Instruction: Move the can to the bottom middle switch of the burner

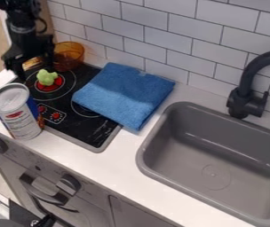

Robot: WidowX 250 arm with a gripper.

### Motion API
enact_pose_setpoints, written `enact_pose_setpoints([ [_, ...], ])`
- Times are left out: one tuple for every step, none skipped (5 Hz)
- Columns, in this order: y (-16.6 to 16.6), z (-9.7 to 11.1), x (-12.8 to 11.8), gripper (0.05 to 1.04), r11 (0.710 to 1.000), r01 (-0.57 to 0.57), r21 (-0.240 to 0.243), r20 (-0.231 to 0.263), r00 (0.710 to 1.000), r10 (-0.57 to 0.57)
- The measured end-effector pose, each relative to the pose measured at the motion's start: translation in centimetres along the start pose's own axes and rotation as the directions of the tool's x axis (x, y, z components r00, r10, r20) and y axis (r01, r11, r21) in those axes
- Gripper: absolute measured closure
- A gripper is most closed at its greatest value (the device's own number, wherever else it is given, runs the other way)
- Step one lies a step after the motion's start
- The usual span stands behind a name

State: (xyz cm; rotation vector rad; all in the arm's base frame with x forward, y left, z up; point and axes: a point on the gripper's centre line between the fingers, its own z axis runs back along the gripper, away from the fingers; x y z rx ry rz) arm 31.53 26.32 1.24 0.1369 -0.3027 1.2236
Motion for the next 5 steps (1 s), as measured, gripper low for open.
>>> enact_pose_setpoints([
  [-1.1, -0.2, -0.6, 0.083, 0.968, 0.23, -0.101, 0.024, 0.973, -0.229],
  [-2.2, 0.2, -2.0, 0.083, 0.873, 0.465, -0.147, 0.085, 0.885, -0.457],
  [-3.4, 0.5, -3.3, 0.083, 0.715, 0.691, -0.11, 0.092, 0.723, -0.685],
  [-4.8, 1.0, -4.7, 0.083, 0.494, 0.853, -0.168, 0.114, 0.514, -0.85],
  [-5.9, 1.3, -6.2, 0.083, 0.275, 0.941, -0.196, 0.152, 0.306, -0.94],
])
